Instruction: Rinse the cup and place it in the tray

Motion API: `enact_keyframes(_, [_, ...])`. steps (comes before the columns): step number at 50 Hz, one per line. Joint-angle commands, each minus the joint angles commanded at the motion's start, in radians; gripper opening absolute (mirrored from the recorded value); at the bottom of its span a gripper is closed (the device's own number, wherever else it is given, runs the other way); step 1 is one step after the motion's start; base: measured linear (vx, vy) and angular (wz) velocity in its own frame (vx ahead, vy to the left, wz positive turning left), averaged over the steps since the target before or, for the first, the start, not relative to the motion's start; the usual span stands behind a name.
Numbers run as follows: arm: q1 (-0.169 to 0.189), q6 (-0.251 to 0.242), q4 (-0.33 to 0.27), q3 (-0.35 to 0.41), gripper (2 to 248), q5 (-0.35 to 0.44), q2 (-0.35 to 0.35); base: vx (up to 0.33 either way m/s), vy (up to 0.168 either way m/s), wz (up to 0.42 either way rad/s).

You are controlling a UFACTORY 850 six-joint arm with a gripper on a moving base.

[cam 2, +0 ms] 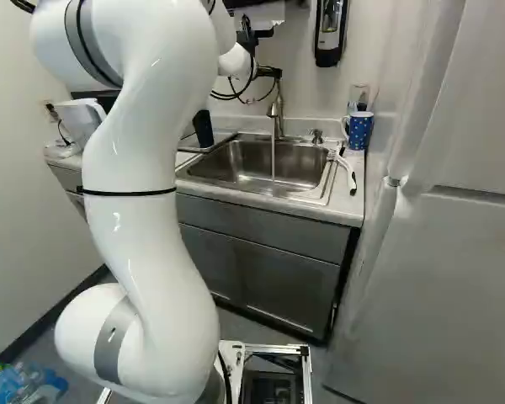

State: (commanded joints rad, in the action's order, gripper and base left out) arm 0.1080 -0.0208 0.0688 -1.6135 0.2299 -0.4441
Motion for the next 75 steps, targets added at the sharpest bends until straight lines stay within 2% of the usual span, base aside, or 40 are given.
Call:
enact_keyframes(52, [-0.001,0.0,0.0,0.018,247,-0.058,0.014,0.0,0.0,0.0])
enact_keyframes(75, [-0.011,0.0,0.0,0.062,247,-0.095,0.051,0.0,0.0,0.0])
